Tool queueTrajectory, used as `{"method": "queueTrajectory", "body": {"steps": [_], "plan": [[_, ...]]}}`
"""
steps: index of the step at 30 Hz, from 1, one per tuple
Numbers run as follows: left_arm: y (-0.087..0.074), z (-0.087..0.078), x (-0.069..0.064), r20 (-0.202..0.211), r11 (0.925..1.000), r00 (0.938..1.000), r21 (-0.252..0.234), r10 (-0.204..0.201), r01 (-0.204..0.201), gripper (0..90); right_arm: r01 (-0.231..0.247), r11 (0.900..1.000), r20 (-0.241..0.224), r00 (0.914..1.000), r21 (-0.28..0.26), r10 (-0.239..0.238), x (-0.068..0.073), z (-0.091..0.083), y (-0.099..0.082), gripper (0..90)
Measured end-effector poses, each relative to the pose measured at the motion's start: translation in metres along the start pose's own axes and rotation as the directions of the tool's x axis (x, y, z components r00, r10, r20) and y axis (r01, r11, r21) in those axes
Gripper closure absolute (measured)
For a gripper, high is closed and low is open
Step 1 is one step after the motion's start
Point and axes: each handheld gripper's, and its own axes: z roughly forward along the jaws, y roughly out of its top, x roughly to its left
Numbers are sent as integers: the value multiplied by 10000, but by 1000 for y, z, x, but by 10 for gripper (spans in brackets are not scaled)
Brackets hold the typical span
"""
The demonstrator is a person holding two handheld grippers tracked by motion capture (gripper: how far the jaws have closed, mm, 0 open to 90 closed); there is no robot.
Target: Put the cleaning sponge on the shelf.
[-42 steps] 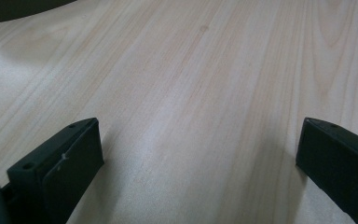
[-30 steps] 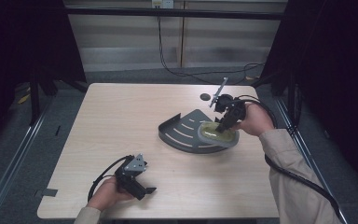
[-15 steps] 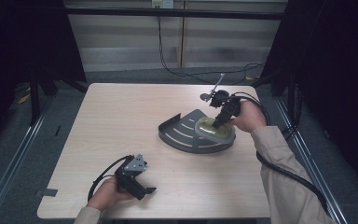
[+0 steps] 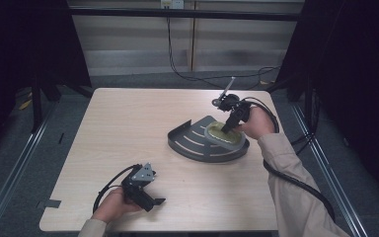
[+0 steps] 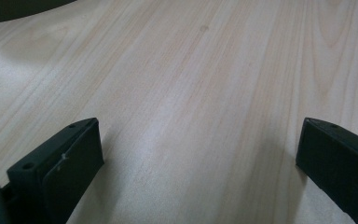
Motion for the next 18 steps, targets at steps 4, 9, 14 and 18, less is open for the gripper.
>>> {"method": "queueTrajectory", "body": {"steps": [4, 9, 14, 18], "plan": [[0, 0, 0, -1, 10000, 10000, -1, 0, 0, 0, -273, 9996, 30, 9996, 3, 273, -2, 5, 1, 713], [0, 0, 0, -5, 10000, 10000, -20, -40, 40, 0, -746, 9972, 74, 9972, 78, 745, -6, 11, 1, 713], [0, 0, 0, -35, 10000, 10000, -11, -45, 45, 0, -898, 9957, 118, 9959, 229, 896, -9, 15, 1, 713], [0, 0, 0, -25, 10000, 10000, -8, -40, 40, 0, -1059, 9943, 66, 9944, 118, 1058, -11, 18, 1, 713]]}}
